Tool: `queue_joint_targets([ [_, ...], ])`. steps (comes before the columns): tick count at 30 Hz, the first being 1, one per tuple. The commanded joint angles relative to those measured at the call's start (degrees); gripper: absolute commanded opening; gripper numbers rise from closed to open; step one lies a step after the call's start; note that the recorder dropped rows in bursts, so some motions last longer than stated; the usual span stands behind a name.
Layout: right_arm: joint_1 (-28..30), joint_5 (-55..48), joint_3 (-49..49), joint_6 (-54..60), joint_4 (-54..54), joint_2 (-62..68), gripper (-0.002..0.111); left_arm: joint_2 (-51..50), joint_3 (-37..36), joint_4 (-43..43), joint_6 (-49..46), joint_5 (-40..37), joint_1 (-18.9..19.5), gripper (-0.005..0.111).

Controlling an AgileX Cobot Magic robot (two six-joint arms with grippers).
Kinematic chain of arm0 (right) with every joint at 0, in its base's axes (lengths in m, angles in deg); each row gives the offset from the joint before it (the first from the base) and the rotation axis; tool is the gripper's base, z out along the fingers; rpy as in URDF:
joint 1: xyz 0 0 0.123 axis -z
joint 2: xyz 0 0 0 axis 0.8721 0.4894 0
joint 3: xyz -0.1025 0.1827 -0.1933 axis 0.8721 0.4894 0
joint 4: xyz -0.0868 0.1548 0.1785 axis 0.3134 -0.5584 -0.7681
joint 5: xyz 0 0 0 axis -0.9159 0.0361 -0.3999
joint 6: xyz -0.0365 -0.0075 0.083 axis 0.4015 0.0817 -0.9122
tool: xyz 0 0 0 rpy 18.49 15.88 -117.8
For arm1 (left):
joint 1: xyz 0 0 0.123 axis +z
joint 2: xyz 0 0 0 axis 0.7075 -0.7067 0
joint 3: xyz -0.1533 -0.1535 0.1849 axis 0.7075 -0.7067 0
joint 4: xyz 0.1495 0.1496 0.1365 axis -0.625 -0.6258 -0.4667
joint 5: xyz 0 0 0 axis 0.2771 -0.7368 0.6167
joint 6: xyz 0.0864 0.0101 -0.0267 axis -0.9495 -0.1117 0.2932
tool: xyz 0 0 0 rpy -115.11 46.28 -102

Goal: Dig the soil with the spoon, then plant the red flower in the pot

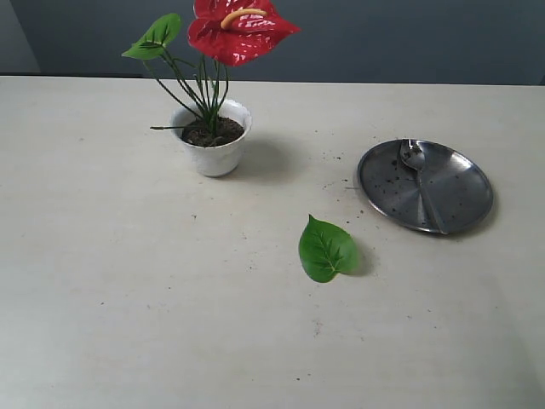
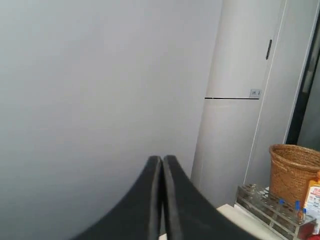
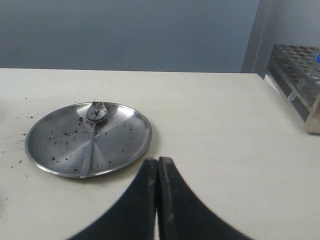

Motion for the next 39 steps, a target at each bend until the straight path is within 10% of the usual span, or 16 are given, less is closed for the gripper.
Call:
queue_joint_targets([
  [1, 0.1, 0.4, 0.1, 0.1, 0.3, -0.4, -0.001, 0.3, -0.2, -2.9, -0.3, -0.7, 0.0, 0.000],
  [39, 0.1, 0.4, 0.1, 0.1, 0.3, -0.4, -0.001, 14.0, -2.9, -15.4, 5.1, -22.6, 0.0, 0.000],
])
